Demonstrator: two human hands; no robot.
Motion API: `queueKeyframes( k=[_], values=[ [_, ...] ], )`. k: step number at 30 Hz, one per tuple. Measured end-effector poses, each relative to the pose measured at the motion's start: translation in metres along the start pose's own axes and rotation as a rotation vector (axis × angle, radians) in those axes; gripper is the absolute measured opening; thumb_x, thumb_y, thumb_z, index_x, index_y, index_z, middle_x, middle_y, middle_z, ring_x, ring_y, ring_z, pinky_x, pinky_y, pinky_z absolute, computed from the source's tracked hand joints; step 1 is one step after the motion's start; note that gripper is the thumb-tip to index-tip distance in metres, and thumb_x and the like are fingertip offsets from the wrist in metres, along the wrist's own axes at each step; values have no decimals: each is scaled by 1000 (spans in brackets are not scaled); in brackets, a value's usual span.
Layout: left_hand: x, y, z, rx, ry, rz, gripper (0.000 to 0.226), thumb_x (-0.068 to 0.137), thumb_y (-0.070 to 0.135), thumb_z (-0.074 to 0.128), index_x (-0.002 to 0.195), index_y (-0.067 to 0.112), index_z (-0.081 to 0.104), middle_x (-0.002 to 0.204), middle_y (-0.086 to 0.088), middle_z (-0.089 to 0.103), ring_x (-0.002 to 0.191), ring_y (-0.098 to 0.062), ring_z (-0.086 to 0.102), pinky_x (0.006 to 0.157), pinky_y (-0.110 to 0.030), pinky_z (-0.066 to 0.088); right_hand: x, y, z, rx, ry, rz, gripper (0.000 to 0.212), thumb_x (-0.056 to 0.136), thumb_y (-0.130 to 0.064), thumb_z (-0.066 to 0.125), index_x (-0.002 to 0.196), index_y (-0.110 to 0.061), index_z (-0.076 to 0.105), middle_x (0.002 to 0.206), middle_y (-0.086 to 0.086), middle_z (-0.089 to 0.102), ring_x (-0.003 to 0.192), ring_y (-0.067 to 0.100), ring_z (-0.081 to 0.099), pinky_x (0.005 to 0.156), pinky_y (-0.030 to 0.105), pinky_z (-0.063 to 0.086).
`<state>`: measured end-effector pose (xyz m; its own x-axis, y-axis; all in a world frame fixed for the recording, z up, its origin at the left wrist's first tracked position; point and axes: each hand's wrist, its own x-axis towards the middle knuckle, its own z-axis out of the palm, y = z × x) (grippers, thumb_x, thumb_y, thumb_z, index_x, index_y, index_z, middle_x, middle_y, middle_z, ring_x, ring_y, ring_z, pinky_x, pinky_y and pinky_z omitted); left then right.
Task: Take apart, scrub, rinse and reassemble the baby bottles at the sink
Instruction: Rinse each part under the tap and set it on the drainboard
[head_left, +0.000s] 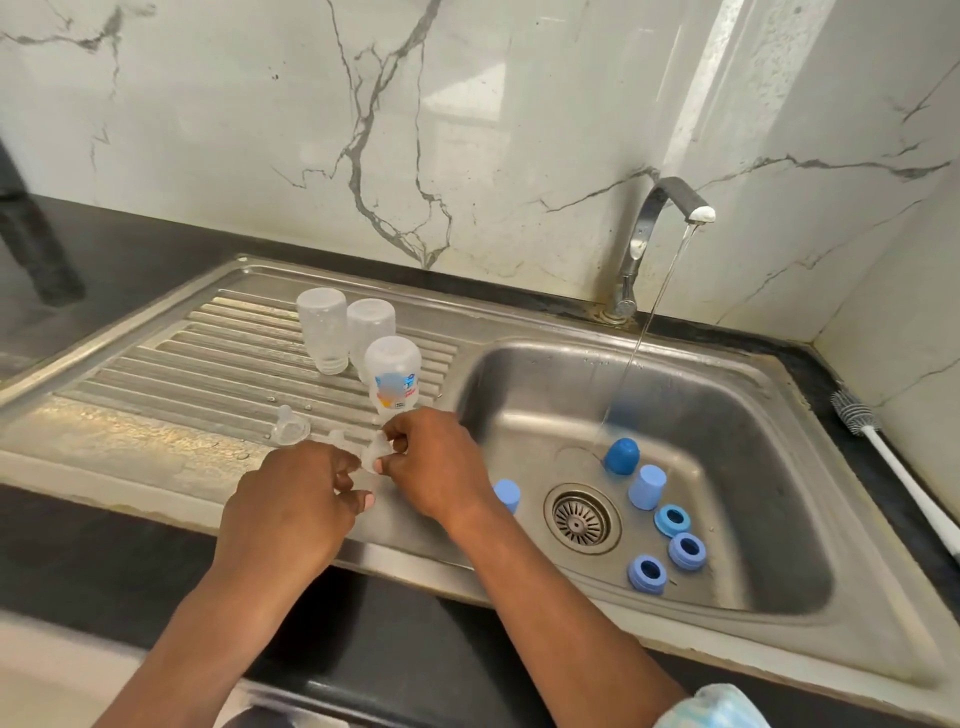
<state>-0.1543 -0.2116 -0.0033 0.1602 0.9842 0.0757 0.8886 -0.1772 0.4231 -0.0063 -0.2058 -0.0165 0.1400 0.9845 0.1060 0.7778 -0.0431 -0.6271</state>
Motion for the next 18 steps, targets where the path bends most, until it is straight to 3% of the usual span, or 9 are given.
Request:
queueKeyframes(
  k=[4, 9, 12, 15, 18],
  values=[
    [-6, -2, -4, -5, -30, -25, 34, 82, 38, 77, 114, 29, 71, 102, 12, 72, 102, -20, 65, 87, -35, 49, 1, 2, 6, -45, -39, 12, 37, 84, -25, 73, 120, -18, 68, 114, 7, 68, 105, 28, 63, 88, 37, 52],
    [-10, 7, -4, -15, -74, 1, 34, 83, 39, 76, 115, 31, 70, 104, 13, 71, 103, -19, 65, 89, -35, 50, 0, 11, -2, -8, -63, 12, 52, 81, -21, 78, 131, -16, 63, 117, 3, 68, 109, 23, 62, 94, 38, 51],
    [-10, 20, -1, 6, -113, 66, 34, 86, 42, 73, 119, 33, 68, 109, 14, 71, 104, -16, 65, 85, -29, 47, -2, 21, -19, 37, -43, 46, 46, 80, -22, 79, 125, -16, 67, 104, 0, 70, 97, 18, 65, 89, 35, 52],
    [-9, 41, 5, 26, -167, 150, 36, 88, 45, 70, 122, 35, 67, 114, 12, 70, 106, -15, 64, 84, -29, 47, -3, 42, -45, 47, -50, 70, 24, 81, -19, 79, 104, -17, 73, 78, -5, 64, 75, 12, 59, 77, 32, 50],
    [1, 66, 20, 13, -213, 229, 32, 87, 45, 70, 117, 34, 69, 112, 10, 71, 105, -16, 65, 87, -29, 50, -2, 78, -74, 36, -55, 165, 35, 83, -18, 78, 116, -9, 71, 89, 1, 68, 86, 14, 64, 84, 28, 50]
  ],
)
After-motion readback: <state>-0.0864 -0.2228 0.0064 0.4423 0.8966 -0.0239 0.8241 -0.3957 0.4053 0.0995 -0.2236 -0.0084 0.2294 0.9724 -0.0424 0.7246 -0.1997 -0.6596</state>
